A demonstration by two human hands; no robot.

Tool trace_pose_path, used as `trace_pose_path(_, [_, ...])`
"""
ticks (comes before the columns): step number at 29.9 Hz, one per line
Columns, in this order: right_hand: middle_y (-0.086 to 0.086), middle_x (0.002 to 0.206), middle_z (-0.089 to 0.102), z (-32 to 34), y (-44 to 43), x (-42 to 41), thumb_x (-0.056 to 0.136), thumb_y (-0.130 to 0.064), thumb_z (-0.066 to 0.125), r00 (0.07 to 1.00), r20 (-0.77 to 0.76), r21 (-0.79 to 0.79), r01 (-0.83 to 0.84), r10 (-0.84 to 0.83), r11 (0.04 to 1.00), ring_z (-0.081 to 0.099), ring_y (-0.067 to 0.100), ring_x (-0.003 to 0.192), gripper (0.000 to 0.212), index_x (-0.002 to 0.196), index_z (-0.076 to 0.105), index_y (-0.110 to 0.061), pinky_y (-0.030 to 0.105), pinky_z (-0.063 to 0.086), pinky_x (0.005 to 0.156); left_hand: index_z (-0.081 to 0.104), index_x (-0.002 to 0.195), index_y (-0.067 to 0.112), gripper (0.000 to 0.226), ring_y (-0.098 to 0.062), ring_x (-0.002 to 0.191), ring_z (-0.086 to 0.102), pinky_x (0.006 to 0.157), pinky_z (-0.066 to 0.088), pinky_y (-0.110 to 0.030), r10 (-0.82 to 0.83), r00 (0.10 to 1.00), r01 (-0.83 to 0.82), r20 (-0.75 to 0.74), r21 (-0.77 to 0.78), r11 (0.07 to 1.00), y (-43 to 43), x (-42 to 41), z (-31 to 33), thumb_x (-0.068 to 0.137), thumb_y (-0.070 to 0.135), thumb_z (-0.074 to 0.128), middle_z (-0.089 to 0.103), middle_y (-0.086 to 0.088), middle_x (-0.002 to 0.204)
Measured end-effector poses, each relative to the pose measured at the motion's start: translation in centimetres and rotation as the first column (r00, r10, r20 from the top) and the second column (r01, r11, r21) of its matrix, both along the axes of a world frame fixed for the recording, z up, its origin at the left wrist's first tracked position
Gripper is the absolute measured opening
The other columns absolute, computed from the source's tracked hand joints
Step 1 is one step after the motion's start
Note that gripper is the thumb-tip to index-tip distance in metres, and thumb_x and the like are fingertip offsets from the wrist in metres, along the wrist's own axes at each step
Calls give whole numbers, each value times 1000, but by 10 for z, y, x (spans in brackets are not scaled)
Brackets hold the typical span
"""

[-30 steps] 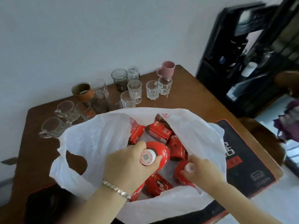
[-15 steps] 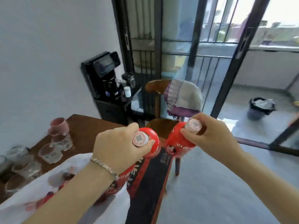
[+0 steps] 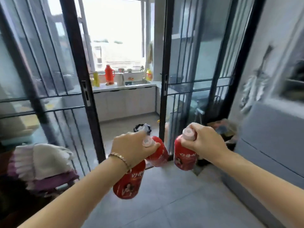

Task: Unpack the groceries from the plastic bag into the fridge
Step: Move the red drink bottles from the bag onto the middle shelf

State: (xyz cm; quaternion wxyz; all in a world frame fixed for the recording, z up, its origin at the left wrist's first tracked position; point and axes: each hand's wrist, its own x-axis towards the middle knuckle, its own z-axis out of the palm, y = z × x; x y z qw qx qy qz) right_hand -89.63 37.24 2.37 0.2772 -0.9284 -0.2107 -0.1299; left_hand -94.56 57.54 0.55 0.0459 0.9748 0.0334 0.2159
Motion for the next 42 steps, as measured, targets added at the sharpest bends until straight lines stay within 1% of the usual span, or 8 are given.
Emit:
trace_pose_path(11, [-2,84,63,49,-196,189,78,-35,68,906,-18,-1,424,-424,906,59,19,82,22,87,59,-17,29,42,66,47,65,23,46,-22,83,62,67,37,-28,-415,896,431,155,-85,898,-178,280,51,79,67,45,63,4,77])
trace_pose_path(22, [-9,82,64,111,-351,347,78,-42,67,644,38,98,758,-764,644,61,10,78,22,82,57,-23,33,49,70,44,65,25,48,-11,64,53,57,38,-23,-717,665,730,210,21,683,-358,519,130,79,71,41,51,10,61])
trace_pose_path(25, [-8,84,64,125,-398,386,80,-40,65,563,73,130,813,-823,567,61,10,79,21,89,58,-22,31,49,69,41,62,24,50,-11,64,58,62,47,-24,-753,609,778,250,-5,628,-416,573,148,79,71,39,54,9,61])
trace_pose_path(30, [-12,77,57,141,-488,451,81,-36,65,442,183,264,838,-878,477,52,2,68,17,86,56,-22,20,34,52,36,66,26,45,-6,54,47,49,35,-19,-758,556,801,340,26,599,-513,649,164,83,68,36,46,11,58])
trace_pose_path(34, [-7,81,58,161,-572,514,82,-39,63,352,319,360,814,-880,456,53,13,74,21,90,57,-21,25,35,54,35,65,26,45,-2,52,43,46,29,-17,-732,543,793,412,35,608,-591,707,183,84,68,34,47,12,61])
trace_pose_path(36, [-8,81,57,178,-614,549,84,-40,61,330,369,378,801,-869,465,52,13,73,19,90,55,-23,25,35,54,41,72,25,46,-6,56,50,49,37,-19,-707,543,785,453,24,619,-631,737,197,83,68,33,53,10,64])
trace_pose_path(39, [-5,84,58,202,-672,600,84,-42,59,264,381,416,807,-886,419,51,17,77,24,96,57,-20,29,38,62,48,80,21,50,-13,65,60,60,50,-26,-669,556,758,494,29,651,-685,776,219,83,69,32,61,6,71])
trace_pose_path(42, [1,94,64,218,-722,648,84,-42,59,237,333,416,832,-913,368,58,24,86,30,100,60,-17,30,41,68,43,75,22,49,-11,59,55,54,45,-22,-644,563,724,518,65,686,-729,811,233,83,69,31,54,9,64])
